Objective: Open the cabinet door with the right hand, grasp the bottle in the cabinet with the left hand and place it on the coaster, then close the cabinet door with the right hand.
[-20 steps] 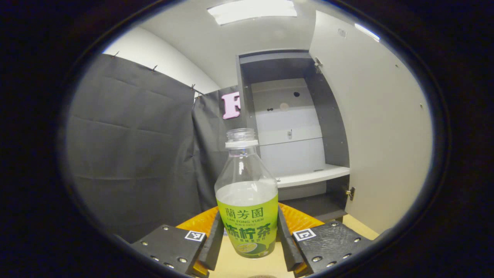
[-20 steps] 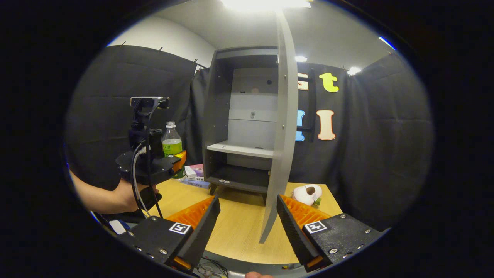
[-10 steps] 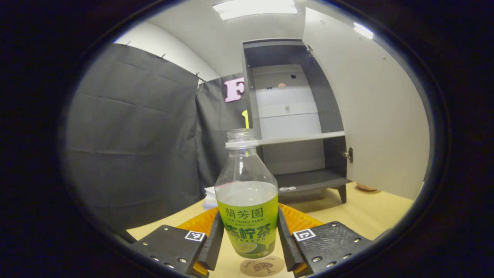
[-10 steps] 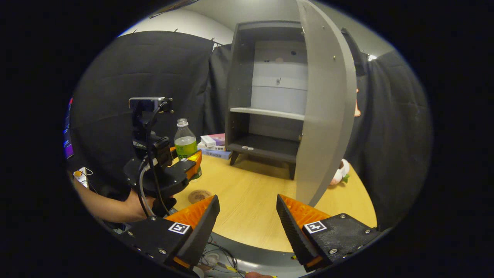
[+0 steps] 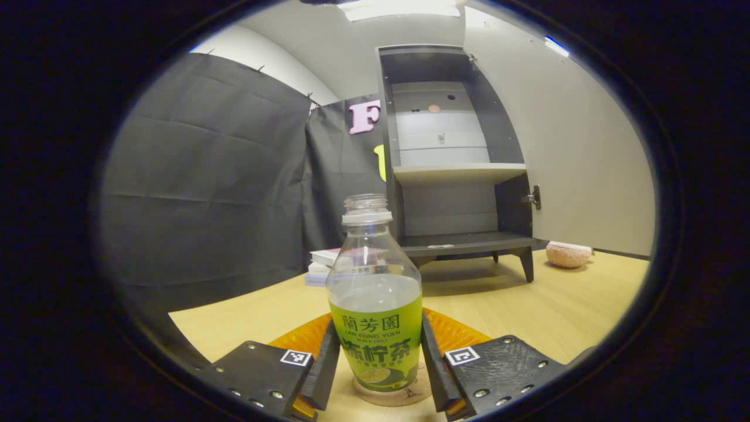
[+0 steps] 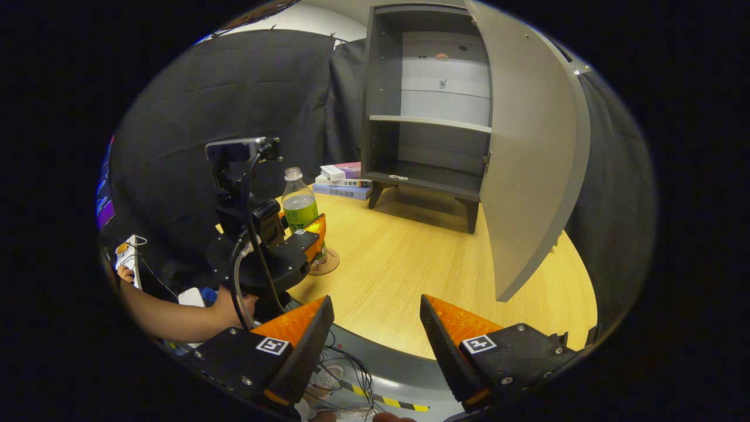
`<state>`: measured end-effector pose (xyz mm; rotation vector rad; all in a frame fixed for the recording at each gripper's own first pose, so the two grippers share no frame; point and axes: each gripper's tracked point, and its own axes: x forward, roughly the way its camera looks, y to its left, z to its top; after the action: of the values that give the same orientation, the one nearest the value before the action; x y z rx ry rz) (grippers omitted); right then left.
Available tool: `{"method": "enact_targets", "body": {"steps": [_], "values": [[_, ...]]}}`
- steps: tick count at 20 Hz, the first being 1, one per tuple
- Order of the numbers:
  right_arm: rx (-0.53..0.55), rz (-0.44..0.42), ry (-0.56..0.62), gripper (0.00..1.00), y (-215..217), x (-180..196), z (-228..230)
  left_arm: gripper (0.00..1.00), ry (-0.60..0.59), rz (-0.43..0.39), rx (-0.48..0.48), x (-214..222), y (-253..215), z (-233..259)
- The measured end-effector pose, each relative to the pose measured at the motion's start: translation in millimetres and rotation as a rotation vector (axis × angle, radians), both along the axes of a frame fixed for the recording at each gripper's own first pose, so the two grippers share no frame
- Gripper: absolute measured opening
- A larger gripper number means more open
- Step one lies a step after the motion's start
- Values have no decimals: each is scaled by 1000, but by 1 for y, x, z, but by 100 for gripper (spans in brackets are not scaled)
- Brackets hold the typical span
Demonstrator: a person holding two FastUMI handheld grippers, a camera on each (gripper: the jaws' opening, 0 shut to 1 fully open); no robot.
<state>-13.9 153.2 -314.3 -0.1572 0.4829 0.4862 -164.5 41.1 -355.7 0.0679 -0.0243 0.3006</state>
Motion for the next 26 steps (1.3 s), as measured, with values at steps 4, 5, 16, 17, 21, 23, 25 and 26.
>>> {"method": "enact_targets", "body": {"steps": [4,5,16,17,21,23,25,26], "values": [[1,23,-8,92,7,7,3,68,20,-19,6,-1,-4,-4],[0,28,-11,92,8,7,4,74,21,-28,-9,-3,-4,-4],[-18,80,-37,92,15,1,12,81,-9,-34,-31,-13,2,17],[-15,81,-39,92,14,0,12,77,-12,-31,-27,-14,2,19],[-10,92,-38,92,16,-4,15,84,-23,-40,-32,-23,0,29],[-14,95,-48,92,15,-4,17,81,-20,-50,-62,-31,-4,36],[3,95,-54,92,16,-4,22,81,-15,-40,-56,-39,-1,47],[12,93,-58,92,16,-4,25,81,-19,-42,-48,-41,-1,54]]}}
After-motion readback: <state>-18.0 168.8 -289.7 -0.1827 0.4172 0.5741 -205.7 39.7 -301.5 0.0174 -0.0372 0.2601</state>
